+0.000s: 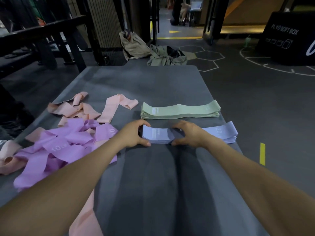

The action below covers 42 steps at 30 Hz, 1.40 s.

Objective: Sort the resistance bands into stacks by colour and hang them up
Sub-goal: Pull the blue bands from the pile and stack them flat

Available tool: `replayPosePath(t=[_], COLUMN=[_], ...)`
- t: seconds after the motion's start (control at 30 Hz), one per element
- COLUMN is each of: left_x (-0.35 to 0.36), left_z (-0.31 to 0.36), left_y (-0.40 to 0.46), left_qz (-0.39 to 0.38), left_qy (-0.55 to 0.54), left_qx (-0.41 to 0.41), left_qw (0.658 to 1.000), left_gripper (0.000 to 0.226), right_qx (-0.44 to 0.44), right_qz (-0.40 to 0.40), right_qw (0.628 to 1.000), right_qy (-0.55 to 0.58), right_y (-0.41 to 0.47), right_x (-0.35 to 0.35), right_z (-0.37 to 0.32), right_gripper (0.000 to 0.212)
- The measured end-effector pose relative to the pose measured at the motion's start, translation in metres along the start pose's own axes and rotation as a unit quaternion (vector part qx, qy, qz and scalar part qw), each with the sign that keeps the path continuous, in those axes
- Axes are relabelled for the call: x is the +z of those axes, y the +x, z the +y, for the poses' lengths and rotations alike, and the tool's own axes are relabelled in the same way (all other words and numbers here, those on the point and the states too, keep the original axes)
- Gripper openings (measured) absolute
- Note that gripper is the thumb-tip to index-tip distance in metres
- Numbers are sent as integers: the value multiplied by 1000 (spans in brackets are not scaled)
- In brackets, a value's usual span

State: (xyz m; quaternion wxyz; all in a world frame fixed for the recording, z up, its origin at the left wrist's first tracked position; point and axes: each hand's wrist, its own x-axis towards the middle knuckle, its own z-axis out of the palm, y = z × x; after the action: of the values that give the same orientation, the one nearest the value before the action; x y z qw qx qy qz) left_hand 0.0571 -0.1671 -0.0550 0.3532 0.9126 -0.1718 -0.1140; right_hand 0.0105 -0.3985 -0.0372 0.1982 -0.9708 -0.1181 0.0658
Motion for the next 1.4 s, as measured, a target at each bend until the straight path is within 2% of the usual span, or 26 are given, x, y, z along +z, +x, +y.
replayPosePath(t=[0.23,0.33,0.4,0.5,0.63,0.73,0.87,0.97,1.1,1.2,1.27,1.4], left_x=[3,2,0,0,16,27,28,29,30,30,25,4], left_z=[-4,0,9,27,52,62,56,53,54,55,57,48], left_y=[1,-3,-9,-12,-2,8,15,14,15,10,0,-31], left_qz=[1,-1,20,58,2,-48,-98,-104,-97,-78,-35,63], left_qy=[-38,-48,-29,51,173,247,271,265,271,293,287,219], left_qx=[-5,1,32,109,124,114,66,63,57,61,80,72], left_qw=[999,999,999,991,977,961,955,956,956,951,954,971], left_gripper=[63,79,86,75,78,83,62,53,54,70,76,52], right_qx=[11,17,20,28,40,61,73,65,67,69,67,56], right_qz=[-5,-14,-19,-16,-9,-16,-22,-15,-17,-24,-11,48], right_qw=[1000,1000,1000,999,996,992,993,995,994,993,994,997], right_qy=[-3,-7,-11,-37,-85,-109,-91,-80,-83,-96,-88,-37], right_y=[-1,-1,-1,-3,-14,-22,-28,-30,-31,-32,-32,-28], right_x=[-3,-3,-3,-5,-15,-24,-25,-24,-25,-27,-27,-17], right_z=[-3,-4,-3,2,15,30,45,45,42,33,20,-19], right_gripper=[66,68,72,79,83,76,63,66,68,72,75,62])
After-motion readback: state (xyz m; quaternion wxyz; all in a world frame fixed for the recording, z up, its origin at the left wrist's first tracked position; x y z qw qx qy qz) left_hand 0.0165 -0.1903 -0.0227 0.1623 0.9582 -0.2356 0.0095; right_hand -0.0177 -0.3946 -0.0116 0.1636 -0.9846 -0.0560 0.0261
